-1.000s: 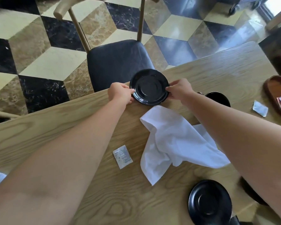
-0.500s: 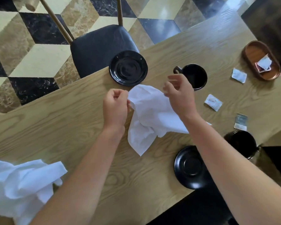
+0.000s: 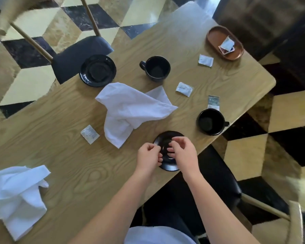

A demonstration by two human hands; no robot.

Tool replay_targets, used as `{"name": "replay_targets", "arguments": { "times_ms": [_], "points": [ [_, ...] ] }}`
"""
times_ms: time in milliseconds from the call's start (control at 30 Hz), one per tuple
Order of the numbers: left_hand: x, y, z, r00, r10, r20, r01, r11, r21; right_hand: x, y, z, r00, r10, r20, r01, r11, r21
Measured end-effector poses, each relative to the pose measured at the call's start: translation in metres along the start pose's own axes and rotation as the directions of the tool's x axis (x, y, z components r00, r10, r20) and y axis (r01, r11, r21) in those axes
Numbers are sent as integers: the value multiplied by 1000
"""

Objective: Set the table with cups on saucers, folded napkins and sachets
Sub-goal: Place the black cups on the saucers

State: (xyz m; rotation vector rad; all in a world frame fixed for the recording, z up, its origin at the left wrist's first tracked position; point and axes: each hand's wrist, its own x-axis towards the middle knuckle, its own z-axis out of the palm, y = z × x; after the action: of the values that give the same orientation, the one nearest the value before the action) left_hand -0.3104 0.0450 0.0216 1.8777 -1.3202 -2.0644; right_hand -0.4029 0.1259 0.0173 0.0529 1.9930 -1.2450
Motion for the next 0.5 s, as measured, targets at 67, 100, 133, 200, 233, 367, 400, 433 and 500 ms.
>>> {"name": "replay_targets", "arguments": {
  "times_ms": [67,100,133,200,233,367,400,433,500],
  "points": [
    [-2,0,11,1000,-20,6,20,999,45,6,0,-18,997,76,-31,-71,989,134],
    [-2,2,18,1000,-20,17,19,997,71,11,0,-28,992,115,-49,-103,974,200],
    [-1,5,25,999,-17,32,14,996,92,17,0,-37,986,157,-63,-136,957,255],
    [3,13,41,999,-4,54,-3,991,131,29,0,-55,968,245,-59,-211,916,341],
    [5,17,51,998,6,60,-15,989,149,35,1,-64,958,284,-38,-250,893,375],
    [20,30,93,995,63,77,-80,966,247,57,8,-93,938,346,37,-330,850,412],
    [24,34,104,993,89,80,-108,954,280,61,11,-98,937,348,27,-327,849,415],
    [29,38,114,989,122,83,-142,940,309,65,14,-103,938,347,12,-320,848,422],
    [39,48,132,975,197,99,-220,903,369,72,19,-111,939,343,-14,-302,844,444]
  ]
}}
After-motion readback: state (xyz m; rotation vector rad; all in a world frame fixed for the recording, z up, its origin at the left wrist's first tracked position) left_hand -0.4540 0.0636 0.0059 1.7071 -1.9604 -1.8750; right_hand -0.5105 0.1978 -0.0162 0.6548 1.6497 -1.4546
